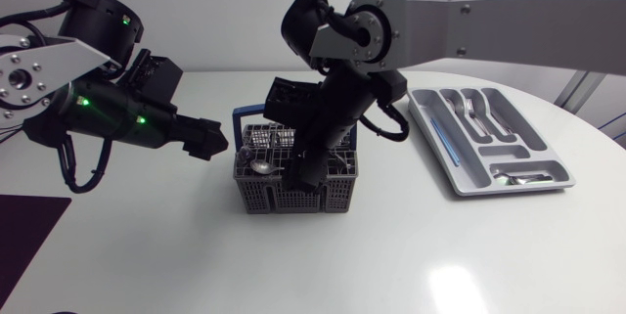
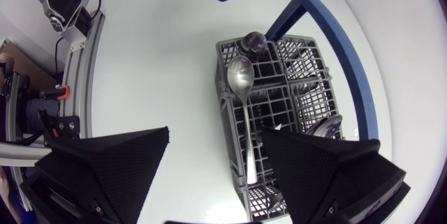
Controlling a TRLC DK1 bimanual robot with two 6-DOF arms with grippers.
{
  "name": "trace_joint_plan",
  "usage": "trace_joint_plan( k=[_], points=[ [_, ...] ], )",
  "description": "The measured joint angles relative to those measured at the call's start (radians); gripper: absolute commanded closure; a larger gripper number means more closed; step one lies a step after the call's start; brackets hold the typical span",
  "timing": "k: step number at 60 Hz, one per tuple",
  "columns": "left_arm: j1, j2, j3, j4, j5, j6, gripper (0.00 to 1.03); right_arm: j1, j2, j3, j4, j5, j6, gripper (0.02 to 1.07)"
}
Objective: Unload the cutlery basket into the drawer organizer.
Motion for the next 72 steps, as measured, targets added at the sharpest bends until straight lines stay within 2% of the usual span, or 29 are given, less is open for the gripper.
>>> trace_joint_plan(
  k=[9, 12, 15, 23, 37, 41, 55, 61, 72],
  points=[
    [0.0, -0.006, -0.011, 0.018, -0.007, -0.018, 0.12, 0.01, 0.047, 0.037, -0.001, 0.0, -0.024, 0.23],
    [0.0, -0.007, -0.014, 0.021, -0.007, -0.018, 0.12, 0.014, 0.062, 0.052, -0.004, 0.0, -0.029, 0.32],
    [0.0, -0.008, -0.016, 0.023, -0.007, -0.018, 0.12, 0.018, 0.078, 0.068, -0.01, 0.0, -0.032, 0.35],
    [0.0, -0.013, -0.027, 0.036, -0.007, -0.018, 0.12, 0.018, 0.113, 0.095, -0.017, 0.0, -0.051, 0.54],
    [0.0, -0.014, -0.04, 0.057, -0.007, -0.018, 0.12, 0.009, 0.138, 0.097, -0.023, -0.001, -0.079, 0.57],
    [0.0, -0.014, -0.044, 0.06, -0.007, -0.018, 0.12, 0.003, 0.141, 0.098, -0.023, -0.003, -0.082, 0.64],
    [0.0, -0.014, -0.055, 0.073, -0.007, -0.018, 0.12, -0.019, 0.164, 0.117, -0.024, -0.005, -0.089, 0.63],
    [0.0, -0.014, -0.056, 0.073, -0.007, -0.018, 0.12, -0.019, 0.164, 0.121, -0.026, -0.007, -0.089, 0.59],
    [0.0, -0.014, -0.06, 0.074, -0.007, -0.018, 0.12, 0.0, 0.14, 0.114, 0.023, 0.071, -0.088, 0.53]
  ],
)
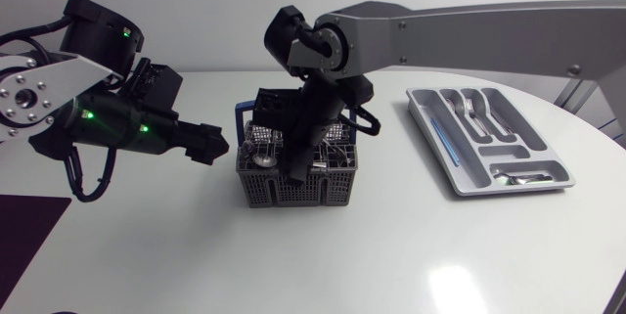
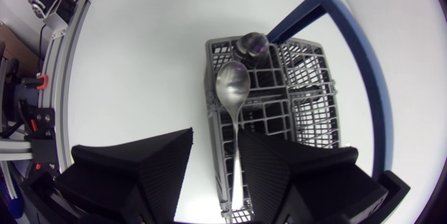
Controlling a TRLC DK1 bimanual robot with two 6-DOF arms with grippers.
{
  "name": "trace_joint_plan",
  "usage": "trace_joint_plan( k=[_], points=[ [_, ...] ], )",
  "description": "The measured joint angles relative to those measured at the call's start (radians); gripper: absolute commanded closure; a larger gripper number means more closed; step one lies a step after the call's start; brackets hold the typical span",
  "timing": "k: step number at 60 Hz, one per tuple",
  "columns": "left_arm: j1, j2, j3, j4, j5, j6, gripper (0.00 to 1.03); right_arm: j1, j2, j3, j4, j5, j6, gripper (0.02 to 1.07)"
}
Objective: Unload the cutlery basket into the drawer organizer.
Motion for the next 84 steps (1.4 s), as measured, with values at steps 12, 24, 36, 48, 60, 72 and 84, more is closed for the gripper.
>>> trace_joint_plan(
  k=[12, 24, 36, 48, 60, 72, 84],
  points=[
    [0.0, 0.0, -0.002, 0.006, 0.0, 0.0, 0.12, 0.019, -0.059, -0.054, 0.098, 0.09, 0.012, 0.51],
    [0.0, 0.0, -0.017, 0.016, 0.0, 0.0, 0.12, 0.04, -0.074, -0.15, 0.187, 0.171, 0.015, 0.48],
    [0.0, 0.0, -0.017, 0.019, 0.0, 0.0, 0.12, 0.051, -0.076, -0.164, 0.223, 0.211, 0.017, 0.49],
    [0.0, 0.0, -0.024, 0.022, 0.0, 0.0, 0.12, 0.072, -0.076, -0.183, 0.264, 0.267, 0.019, 0.49],
    [0.0, -0.001, -0.029, 0.022, 0.0, 0.0, 0.12, 0.091, -0.079, -0.212, 0.306, 0.298, 0.019, 0.61],
    [0.0, -0.007, -0.029, 0.023, 0.0, 0.0, 0.12, 0.092, -0.08, -0.224, 0.315, 0.3, 0.019, 0.77],
    [0.0, -0.018, -0.029, 0.023, 0.0, 0.0, 0.12, 0.092, -0.08, -0.234, 0.317, 0.299, 0.019, 0.86]
  ],
)
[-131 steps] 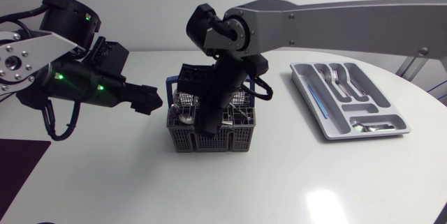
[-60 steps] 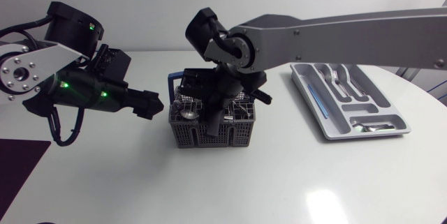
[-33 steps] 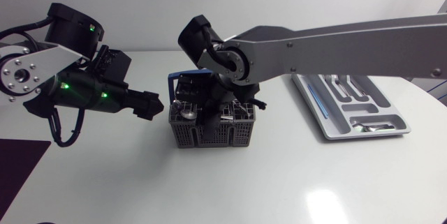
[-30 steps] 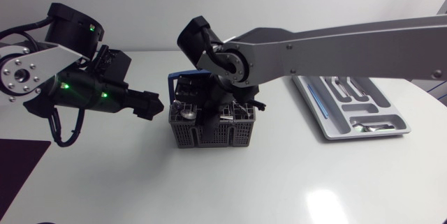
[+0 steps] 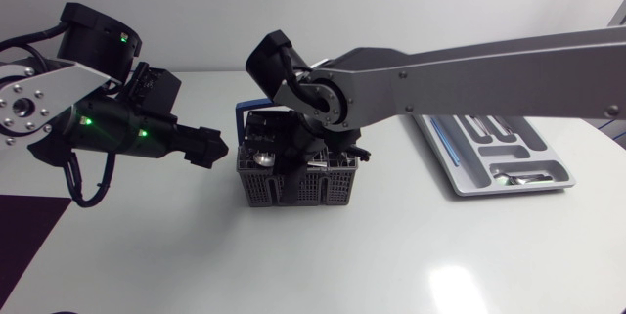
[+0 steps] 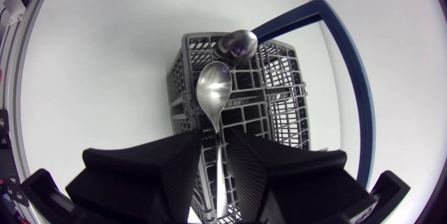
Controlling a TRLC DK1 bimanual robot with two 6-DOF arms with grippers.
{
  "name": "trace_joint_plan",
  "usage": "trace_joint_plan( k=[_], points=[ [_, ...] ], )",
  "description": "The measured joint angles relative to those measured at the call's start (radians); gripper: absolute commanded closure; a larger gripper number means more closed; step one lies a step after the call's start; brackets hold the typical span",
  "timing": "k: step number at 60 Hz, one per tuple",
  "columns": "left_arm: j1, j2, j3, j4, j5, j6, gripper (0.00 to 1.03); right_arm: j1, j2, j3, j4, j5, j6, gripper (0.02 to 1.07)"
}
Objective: Unload the cutlery basket into the drawer organizer.
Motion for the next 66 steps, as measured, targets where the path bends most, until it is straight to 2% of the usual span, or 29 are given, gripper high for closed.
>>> trace_joint_plan(
  k=[7, 14, 16, 66],
  points=[
    [0.0, -0.001, -0.001, 0.0, 0.0, 0.0, 0.12, 0.0, 0.0, -0.002, 0.001, -0.008, 0.0, 0.97],
    [0.0, -0.001, -0.003, 0.0, 0.0, 0.0, 0.12, -0.001, 0.0, -0.006, 0.001, -0.015, 0.0, 0.98],
    [0.0, -0.001, -0.003, 0.0, 0.0, 0.0, 0.12, -0.001, 0.0, -0.009, 0.002, -0.017, 0.0, 1.01],
    [0.0, -0.001, -0.006, 0.0, 0.0, 0.0, 0.12, 0.004, -0.044, -0.015, -0.018, -0.017, 0.031, 1.01]
  ],
)
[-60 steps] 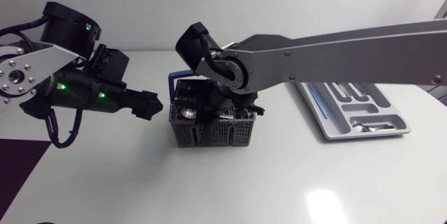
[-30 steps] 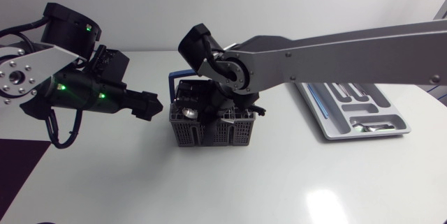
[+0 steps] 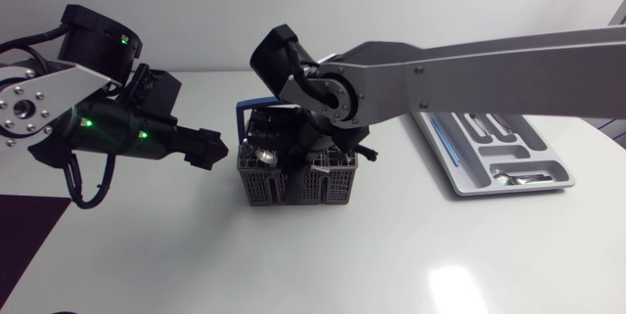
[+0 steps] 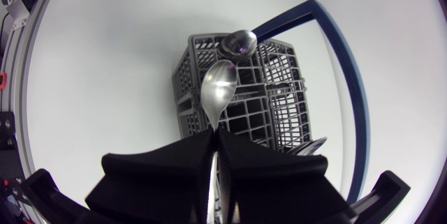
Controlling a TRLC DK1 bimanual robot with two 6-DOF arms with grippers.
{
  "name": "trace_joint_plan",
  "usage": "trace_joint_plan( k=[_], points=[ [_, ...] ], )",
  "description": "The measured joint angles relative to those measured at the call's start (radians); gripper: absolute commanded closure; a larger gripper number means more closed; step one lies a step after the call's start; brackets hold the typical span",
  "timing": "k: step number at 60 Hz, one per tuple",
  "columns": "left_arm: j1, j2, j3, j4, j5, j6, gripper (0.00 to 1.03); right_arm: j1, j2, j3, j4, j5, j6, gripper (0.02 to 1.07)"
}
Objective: Unload the cutlery basket into the drawer organizer.
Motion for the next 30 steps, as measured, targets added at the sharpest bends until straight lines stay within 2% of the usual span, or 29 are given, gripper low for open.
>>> trace_joint_plan(
  k=[13, 30],
  points=[
    [0.0, 0.0, -0.005, 0.0, 0.0, 0.0, 0.12, 0.014, -0.064, -0.015, -0.001, -0.004, 0.017, 1.01],
    [-0.001, -0.005, -0.006, 0.0, 0.0, 0.0, 0.12, 0.002, -0.241, -0.177, -0.007, -0.106, 0.041, 1.01]
  ],
)
